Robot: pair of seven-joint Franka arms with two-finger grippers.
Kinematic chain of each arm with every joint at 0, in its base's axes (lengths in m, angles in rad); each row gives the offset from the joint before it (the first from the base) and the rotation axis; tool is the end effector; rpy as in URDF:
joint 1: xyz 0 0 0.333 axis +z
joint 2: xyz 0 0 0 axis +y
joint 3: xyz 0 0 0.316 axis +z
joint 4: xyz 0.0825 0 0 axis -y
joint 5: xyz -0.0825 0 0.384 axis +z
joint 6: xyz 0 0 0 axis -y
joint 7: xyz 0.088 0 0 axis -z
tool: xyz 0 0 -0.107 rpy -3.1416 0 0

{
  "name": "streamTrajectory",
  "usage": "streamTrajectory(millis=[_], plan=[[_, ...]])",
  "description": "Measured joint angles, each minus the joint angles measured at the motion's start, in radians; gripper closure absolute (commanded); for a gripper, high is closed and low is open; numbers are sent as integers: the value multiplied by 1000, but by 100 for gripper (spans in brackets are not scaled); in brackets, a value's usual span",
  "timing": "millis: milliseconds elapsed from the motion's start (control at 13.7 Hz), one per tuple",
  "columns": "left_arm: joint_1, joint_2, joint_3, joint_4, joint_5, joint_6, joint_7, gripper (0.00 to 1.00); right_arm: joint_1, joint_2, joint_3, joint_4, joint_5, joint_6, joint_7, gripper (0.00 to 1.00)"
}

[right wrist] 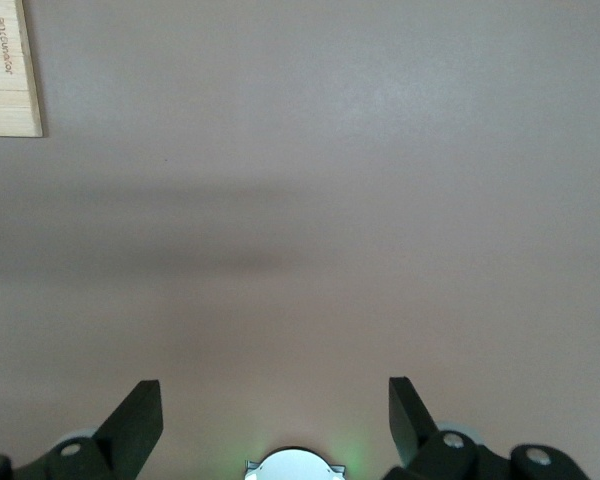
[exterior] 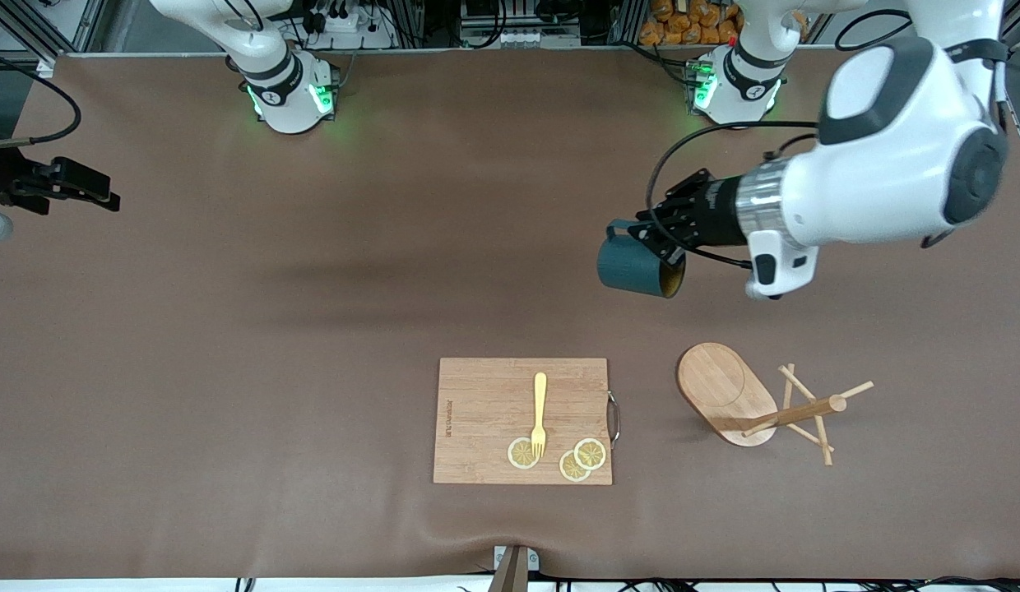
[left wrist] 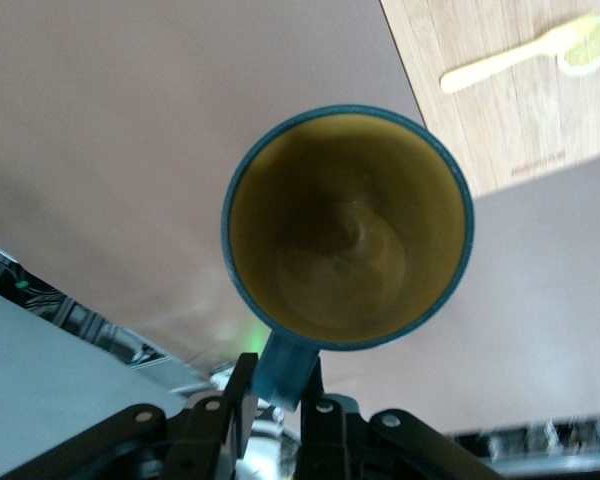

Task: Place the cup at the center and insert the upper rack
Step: 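Lift the mug with the left gripper and carry it toward the stand, then hang the mug by its handle onto a peg of the wooden stand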

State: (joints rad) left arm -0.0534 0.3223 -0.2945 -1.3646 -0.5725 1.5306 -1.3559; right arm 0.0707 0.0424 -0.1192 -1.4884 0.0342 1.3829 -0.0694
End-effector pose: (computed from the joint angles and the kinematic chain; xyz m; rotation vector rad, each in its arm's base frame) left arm 0.5907 -0.2466 0.5551 2.3352 1.3285 -0.8251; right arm 0.5470 -0.0209 0.6244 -3.0956 -0.0380 0.2258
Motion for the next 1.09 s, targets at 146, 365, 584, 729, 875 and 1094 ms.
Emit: streamTrajectory(millis=[146, 365, 584, 729, 875, 1094], plan=[[64, 3, 2, -3, -42, -49, 123, 100, 0, 0, 0, 0, 0, 0, 0, 0], [156, 25, 3, -8, -77, -96, 285, 100, 0, 0, 0, 0, 0, 0, 0, 0], [249, 76, 5, -14, -154, -129, 419, 100, 0, 0, 0, 0, 0, 0, 0, 0], [309, 119, 6, -17, -175, -156, 498, 100, 1, 0, 0, 0, 0, 0, 0, 0], [348, 161, 5, -18, -188, -165, 553, 100, 2, 0, 1, 0, 0, 0, 0, 0], [376, 200, 5, -18, -217, -166, 589, 100, 2, 0, 1, 0, 0, 0, 0, 0]])
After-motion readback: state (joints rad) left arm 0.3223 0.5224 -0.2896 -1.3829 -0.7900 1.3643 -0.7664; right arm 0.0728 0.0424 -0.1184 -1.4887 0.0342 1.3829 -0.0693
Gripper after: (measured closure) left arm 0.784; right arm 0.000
